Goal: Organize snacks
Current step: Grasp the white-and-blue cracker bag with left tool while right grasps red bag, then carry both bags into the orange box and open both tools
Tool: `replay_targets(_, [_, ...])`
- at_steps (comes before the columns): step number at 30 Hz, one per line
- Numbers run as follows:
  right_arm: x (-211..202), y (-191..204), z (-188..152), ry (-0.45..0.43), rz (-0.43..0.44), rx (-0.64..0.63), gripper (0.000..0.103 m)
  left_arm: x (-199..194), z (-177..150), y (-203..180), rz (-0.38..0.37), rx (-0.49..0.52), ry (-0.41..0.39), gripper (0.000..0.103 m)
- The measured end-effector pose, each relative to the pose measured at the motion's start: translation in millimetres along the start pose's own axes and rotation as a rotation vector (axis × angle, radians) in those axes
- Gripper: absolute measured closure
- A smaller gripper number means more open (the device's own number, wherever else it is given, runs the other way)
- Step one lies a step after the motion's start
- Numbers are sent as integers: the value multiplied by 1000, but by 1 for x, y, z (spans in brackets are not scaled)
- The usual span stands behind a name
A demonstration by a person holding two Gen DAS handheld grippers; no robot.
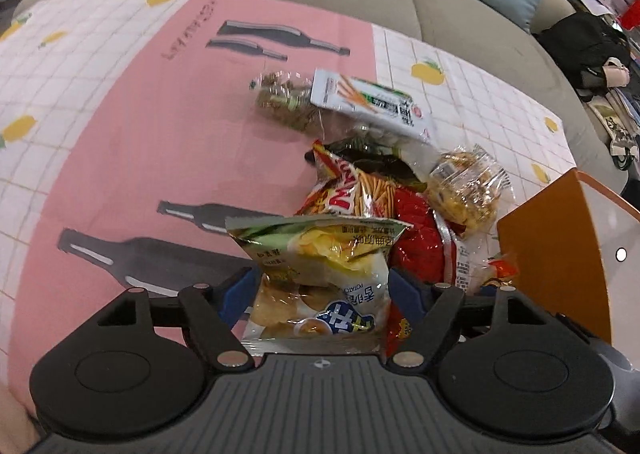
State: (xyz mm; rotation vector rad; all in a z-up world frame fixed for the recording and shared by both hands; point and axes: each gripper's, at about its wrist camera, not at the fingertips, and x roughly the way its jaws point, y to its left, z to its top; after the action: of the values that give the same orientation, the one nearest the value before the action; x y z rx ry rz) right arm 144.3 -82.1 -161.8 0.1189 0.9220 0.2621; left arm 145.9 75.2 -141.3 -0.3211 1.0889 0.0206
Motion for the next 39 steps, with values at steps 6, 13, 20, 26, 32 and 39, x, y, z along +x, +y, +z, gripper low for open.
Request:
replay_targets(6, [20,-7,-5,31,11,20,30,16,0,4,2,13,2,7])
replay_targets(13, [27,-3,-11,14,7,-15,29,19,-3,8,-23,-3,5,12])
replay_targets(20, [22,3,-13,-7,-13,-66,33,10,-3,7,-15,17,-9,27])
replay_targets(26, [8,3,-10,-35,-3,-67,33,-9,-4,8,-22,26,-37,42])
replay_targets(32, [-14,2,-7,-70,37,-59,33,-39,-4,5,-35,47,-94,44])
replay_targets(39, [-56,3,2,-124,76,-30,33,-77,-5,-7,-41,85,-149,44])
